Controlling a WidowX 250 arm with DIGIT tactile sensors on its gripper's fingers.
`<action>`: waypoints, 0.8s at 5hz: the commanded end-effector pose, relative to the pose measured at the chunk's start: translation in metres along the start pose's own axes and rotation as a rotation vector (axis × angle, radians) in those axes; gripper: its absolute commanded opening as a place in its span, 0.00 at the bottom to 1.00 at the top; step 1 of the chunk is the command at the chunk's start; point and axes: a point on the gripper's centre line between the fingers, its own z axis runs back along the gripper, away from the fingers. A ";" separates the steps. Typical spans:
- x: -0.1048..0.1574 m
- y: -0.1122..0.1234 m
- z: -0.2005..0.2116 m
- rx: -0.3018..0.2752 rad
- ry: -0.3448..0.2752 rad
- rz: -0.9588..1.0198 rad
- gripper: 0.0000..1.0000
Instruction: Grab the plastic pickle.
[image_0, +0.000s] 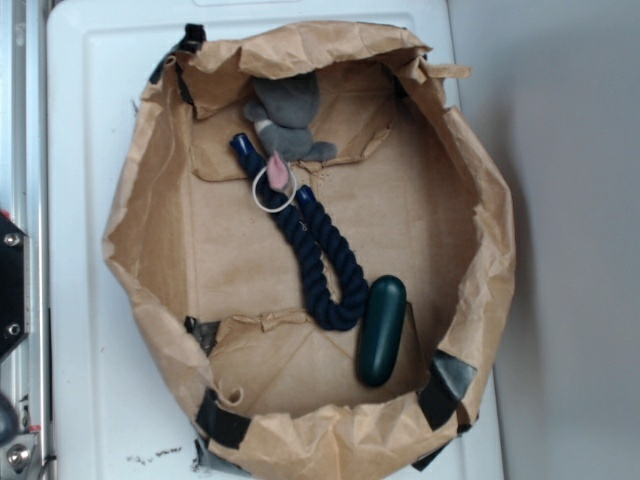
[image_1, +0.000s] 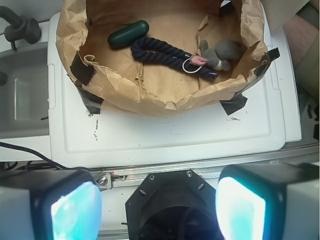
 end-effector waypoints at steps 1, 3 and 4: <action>0.000 0.000 0.000 0.000 0.000 0.000 1.00; -0.013 -0.032 0.001 0.006 0.013 0.080 1.00; 0.034 -0.035 -0.013 -0.010 0.028 0.035 1.00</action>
